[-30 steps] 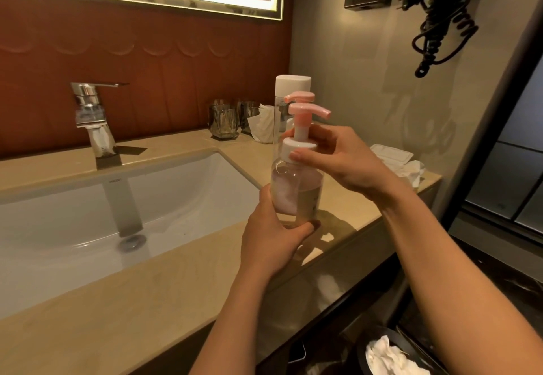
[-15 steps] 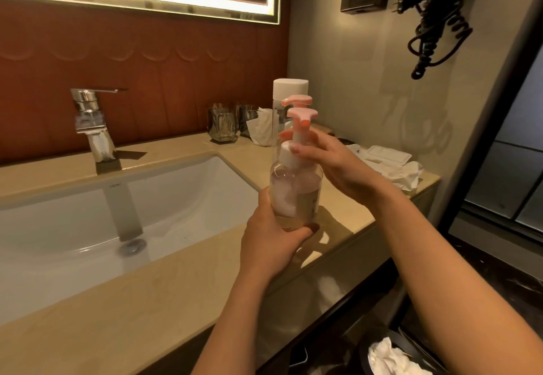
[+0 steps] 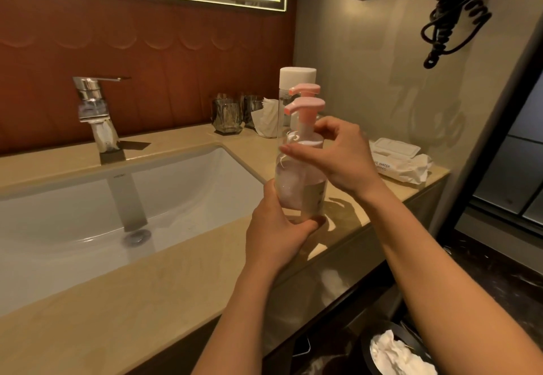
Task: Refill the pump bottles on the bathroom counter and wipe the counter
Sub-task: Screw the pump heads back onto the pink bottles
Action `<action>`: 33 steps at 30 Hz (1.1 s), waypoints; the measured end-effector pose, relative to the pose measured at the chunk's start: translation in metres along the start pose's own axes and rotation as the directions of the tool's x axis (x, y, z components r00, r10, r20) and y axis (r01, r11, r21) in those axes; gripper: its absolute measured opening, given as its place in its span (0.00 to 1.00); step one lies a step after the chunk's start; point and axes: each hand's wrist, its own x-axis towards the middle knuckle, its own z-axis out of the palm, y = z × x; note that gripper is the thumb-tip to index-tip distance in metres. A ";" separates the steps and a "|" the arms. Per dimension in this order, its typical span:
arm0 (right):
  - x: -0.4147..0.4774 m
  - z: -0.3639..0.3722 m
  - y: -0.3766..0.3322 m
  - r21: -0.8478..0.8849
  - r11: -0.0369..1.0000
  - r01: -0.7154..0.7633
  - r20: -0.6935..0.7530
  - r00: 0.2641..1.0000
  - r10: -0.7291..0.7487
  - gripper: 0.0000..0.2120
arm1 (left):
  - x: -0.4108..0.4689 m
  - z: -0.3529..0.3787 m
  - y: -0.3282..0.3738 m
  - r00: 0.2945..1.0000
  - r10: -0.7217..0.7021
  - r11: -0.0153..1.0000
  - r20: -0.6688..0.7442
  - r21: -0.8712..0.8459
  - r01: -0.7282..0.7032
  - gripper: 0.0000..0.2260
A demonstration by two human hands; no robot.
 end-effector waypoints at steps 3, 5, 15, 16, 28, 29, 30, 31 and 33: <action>0.001 0.011 0.001 -0.072 0.996 -0.048 -0.070 0.997 0.043 0.25 | 0.000 0.000 0.000 1.000 -0.013 1.000 -0.004 0.001 0.013 0.33; 0.002 0.012 0.000 -0.133 0.989 -0.068 -0.047 0.997 0.062 0.28 | 0.000 0.000 0.000 1.000 -0.024 1.000 -0.007 -0.006 0.024 0.33; 0.002 -0.020 0.003 0.268 0.956 -0.121 0.329 0.944 0.027 0.19 | 0.002 0.000 -0.002 1.000 0.010 1.000 -0.016 0.007 -0.010 0.31; 0.003 -0.020 0.002 0.264 0.958 -0.110 0.308 0.951 0.024 0.22 | 0.002 0.000 -0.001 1.000 0.009 1.000 -0.017 0.007 -0.009 0.31; 0.002 0.006 0.001 -0.083 0.994 -0.075 -0.003 0.997 0.075 0.26 | 0.001 0.000 -0.001 1.000 -0.025 1.000 -0.010 0.016 0.026 0.35; 0.001 0.003 0.001 -0.077 0.994 -0.073 0.039 0.996 0.076 0.26 | 0.001 0.001 -0.001 1.000 -0.029 0.999 -0.012 0.014 0.029 0.35; 0.000 -0.001 0.001 -0.031 0.997 -0.074 0.102 0.992 0.077 0.25 | 0.001 0.001 -0.001 1.000 -0.027 1.000 -0.013 0.011 0.027 0.34; 0.000 -0.005 0.000 0.045 0.995 -0.089 0.182 0.980 0.080 0.24 | 0.000 0.000 -0.001 1.000 -0.024 1.000 -0.011 0.008 0.024 0.33; -0.001 -0.015 0.000 0.163 0.978 -0.129 0.319 0.945 0.072 0.24 | 0.000 0.000 0.000 1.000 -0.014 1.000 -0.005 0.010 0.014 0.33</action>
